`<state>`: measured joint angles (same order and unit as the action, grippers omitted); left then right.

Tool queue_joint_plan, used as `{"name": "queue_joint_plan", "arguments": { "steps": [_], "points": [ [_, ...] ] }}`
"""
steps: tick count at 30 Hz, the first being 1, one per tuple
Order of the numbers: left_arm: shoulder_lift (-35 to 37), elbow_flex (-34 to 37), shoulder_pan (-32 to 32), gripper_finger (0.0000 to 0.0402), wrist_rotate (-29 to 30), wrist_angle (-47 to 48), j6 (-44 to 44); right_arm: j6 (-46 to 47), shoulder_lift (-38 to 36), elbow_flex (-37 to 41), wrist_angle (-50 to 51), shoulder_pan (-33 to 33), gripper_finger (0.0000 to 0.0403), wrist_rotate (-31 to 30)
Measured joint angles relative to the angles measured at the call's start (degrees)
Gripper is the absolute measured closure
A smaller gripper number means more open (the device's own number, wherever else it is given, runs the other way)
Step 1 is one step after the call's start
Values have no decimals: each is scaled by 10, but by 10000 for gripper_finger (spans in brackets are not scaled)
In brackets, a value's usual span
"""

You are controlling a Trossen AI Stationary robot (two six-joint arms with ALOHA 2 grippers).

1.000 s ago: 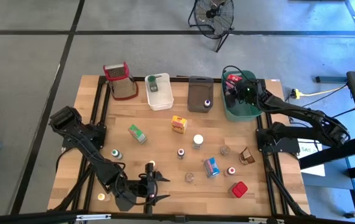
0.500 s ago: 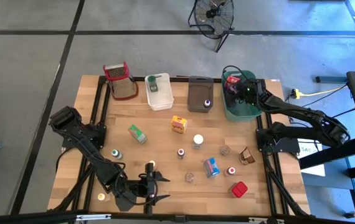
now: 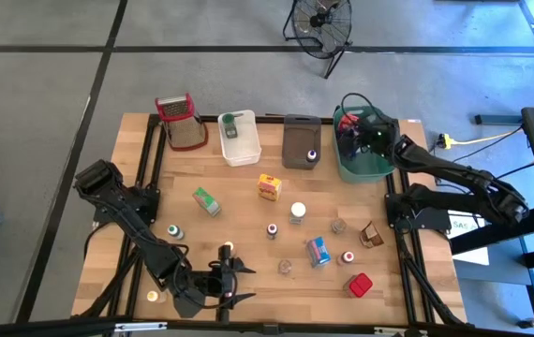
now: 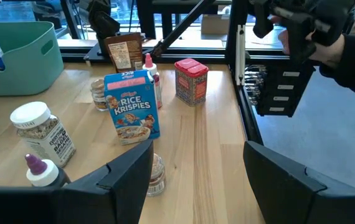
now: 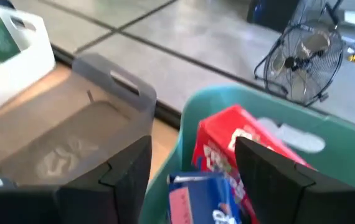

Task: Pick & Place Kitchen Items
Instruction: Put the purple food coloring bottle into the black transparent bin

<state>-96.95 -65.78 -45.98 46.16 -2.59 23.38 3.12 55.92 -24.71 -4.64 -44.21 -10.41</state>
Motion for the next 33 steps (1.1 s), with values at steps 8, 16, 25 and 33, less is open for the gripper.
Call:
{"name": "queue_joint_plan", "arguments": {
  "steps": [8, 16, 25, 33],
  "points": [
    [0, 0, 0, 157, -11, 26, 14, -30, -83, 0, -89, 26, 169, 129],
    [0, 0, 2, 157, -10, 27, 4, -32, -148, 0, -278, 90, 169, 598],
    [0, 0, 4, 157, -10, 25, -72, -22, -147, 0, -380, 295, 169, 811],
    [0, 0, 10, 157, -13, 24, -90, -258, -104, 0, -277, 509, 169, 710]
  ]
}}
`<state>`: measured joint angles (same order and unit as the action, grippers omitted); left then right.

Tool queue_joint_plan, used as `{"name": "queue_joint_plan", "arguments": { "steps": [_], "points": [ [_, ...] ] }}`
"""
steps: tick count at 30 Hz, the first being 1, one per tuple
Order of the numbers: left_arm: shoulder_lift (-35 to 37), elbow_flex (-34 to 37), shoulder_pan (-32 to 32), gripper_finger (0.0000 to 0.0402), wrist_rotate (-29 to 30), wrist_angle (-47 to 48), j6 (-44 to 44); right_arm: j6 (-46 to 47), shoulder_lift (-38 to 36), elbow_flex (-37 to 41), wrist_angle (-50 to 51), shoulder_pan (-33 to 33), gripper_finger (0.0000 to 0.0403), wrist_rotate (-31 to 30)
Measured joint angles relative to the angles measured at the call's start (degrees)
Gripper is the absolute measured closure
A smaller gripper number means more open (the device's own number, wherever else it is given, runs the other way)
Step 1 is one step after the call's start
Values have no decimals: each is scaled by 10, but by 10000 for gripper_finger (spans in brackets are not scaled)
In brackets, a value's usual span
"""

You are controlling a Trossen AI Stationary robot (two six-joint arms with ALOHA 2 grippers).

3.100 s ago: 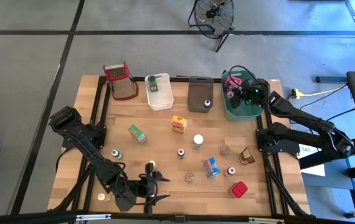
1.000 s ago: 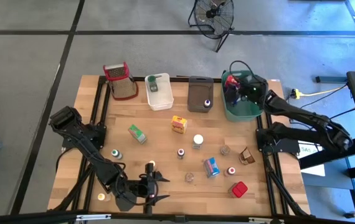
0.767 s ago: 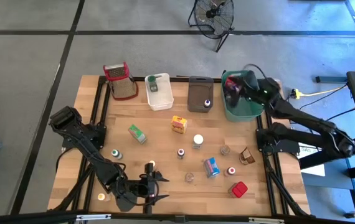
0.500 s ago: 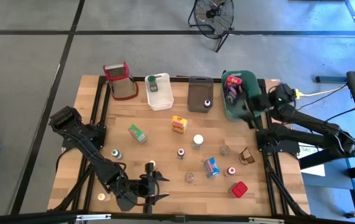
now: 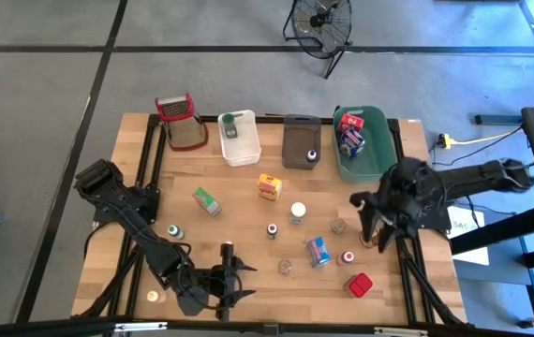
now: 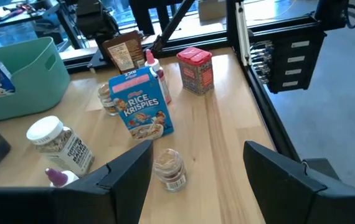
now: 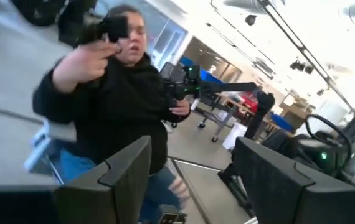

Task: Pick & Place Kitchen Items
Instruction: Put the purple food coloring bottle into the black transparent bin

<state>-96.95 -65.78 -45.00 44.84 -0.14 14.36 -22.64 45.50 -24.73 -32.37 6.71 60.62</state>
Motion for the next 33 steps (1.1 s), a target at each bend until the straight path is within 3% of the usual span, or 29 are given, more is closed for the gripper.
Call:
{"name": "queue_joint_plan", "arguments": {
  "steps": [5, 18, 21, 27, 33],
  "points": [
    [0, 0, 10, 157, -21, 0, -15, 14, 13, -10, -17, 61, 169, -96],
    [0, -2, 28, 157, -89, 3, 3, 26, 22, -17, -5, 139, 169, -105],
    [0, -13, 46, 157, -143, 9, 10, 27, 27, -17, 3, 149, 169, -139],
    [0, -28, 71, 157, -192, 36, -13, 64, 58, -17, -19, 189, 169, -217],
    [0, -50, 80, 157, -199, 102, -22, 12, 82, -17, -87, 254, 169, -250]
  ]
}}
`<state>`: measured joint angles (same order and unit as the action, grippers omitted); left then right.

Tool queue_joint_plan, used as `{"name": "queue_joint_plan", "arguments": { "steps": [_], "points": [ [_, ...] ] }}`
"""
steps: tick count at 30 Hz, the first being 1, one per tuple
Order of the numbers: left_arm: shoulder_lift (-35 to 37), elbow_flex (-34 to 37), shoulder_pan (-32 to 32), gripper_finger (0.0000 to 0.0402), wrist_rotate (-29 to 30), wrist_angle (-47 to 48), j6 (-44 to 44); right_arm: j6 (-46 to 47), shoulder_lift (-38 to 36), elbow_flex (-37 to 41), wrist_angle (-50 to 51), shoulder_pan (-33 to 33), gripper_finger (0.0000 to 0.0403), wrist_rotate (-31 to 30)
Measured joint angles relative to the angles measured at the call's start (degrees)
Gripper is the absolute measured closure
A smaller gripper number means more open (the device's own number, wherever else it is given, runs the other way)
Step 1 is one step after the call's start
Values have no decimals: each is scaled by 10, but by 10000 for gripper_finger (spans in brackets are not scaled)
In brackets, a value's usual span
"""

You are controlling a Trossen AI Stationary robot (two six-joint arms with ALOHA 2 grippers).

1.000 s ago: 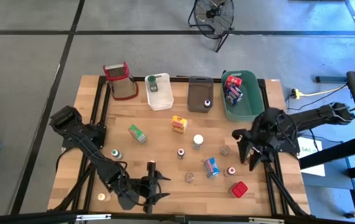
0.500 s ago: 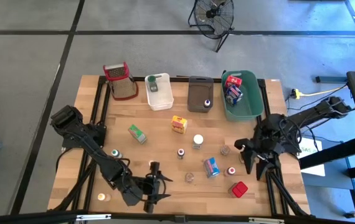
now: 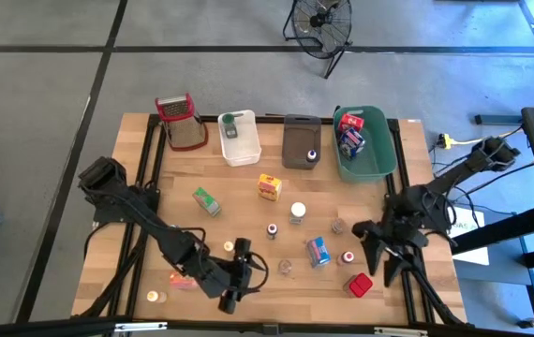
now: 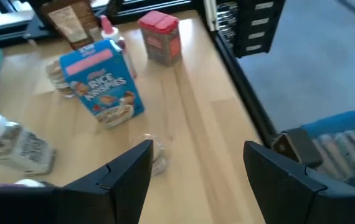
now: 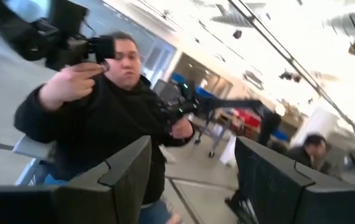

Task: Pick & Place Kitchen Items
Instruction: Put the purple food coloring bottle into the black transparent bin

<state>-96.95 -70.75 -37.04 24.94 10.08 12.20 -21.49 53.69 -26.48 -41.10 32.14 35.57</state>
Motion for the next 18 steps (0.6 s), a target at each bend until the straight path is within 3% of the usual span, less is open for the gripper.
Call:
{"name": "queue_joint_plan", "arguments": {
  "steps": [5, 13, 18],
  "points": [
    [0, -15, 17, 157, 9, 49, -4, -22, 3, 0, 3, 35, 169, -10],
    [0, -28, 90, 157, 5, 181, 60, -3, 28, 0, 15, 79, 169, -136],
    [0, -29, 128, 157, 11, 197, 67, 5, 34, 0, 9, 86, 169, -150]
  ]
}}
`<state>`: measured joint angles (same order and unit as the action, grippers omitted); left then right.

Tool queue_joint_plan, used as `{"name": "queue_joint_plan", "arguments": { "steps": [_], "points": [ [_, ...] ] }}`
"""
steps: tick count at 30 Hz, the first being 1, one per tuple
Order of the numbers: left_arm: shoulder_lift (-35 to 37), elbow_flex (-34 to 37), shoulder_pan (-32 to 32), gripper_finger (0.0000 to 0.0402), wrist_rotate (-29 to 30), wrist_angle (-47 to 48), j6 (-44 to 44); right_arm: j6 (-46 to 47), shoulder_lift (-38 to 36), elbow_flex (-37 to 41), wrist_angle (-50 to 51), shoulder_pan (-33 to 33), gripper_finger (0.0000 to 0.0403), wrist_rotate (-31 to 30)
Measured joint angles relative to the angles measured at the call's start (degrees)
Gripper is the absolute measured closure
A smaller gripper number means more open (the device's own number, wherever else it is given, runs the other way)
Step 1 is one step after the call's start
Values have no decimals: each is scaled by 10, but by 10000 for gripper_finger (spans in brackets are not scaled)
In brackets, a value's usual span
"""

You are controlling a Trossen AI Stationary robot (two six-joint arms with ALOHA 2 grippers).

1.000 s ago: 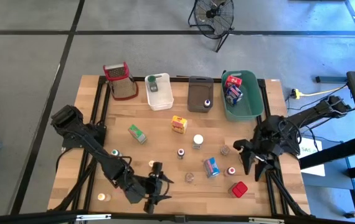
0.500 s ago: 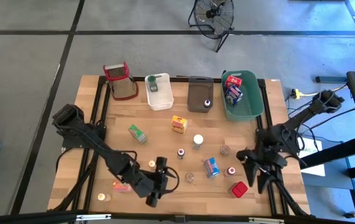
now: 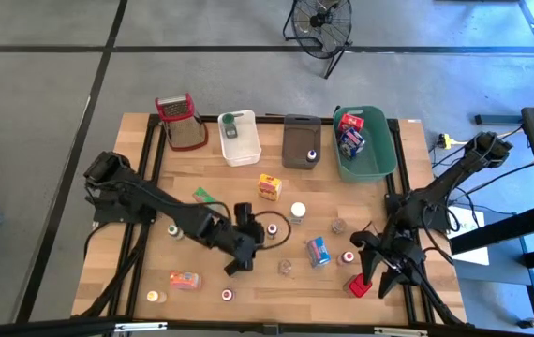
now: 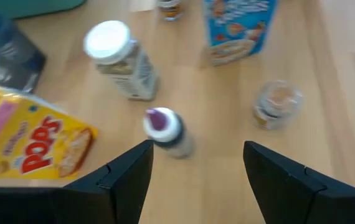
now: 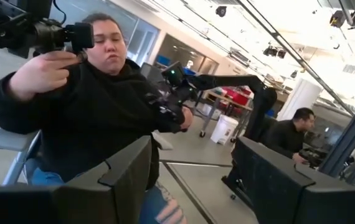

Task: Pick & Place Kitchen Items
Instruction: Put the purple food coloring bottle into the black transparent bin

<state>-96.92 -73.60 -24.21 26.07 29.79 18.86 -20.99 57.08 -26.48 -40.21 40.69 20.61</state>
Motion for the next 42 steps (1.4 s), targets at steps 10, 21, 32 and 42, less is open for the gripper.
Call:
{"name": "queue_joint_plan", "arguments": {
  "steps": [10, 21, 32, 42],
  "points": [
    [-15, -1, 30, 157, 8, -6, 20, 10, 2, 0, 1, 0, 169, 0],
    [-52, -1, 47, 157, -26, -36, 17, 30, 2, 0, 5, 0, 169, -41],
    [-67, 0, 60, 157, -27, -62, 9, 37, 2, 0, 11, 0, 169, -56],
    [-86, 0, 74, 157, -44, -76, 9, 41, 2, 0, 12, 0, 169, -56]
  ]
}}
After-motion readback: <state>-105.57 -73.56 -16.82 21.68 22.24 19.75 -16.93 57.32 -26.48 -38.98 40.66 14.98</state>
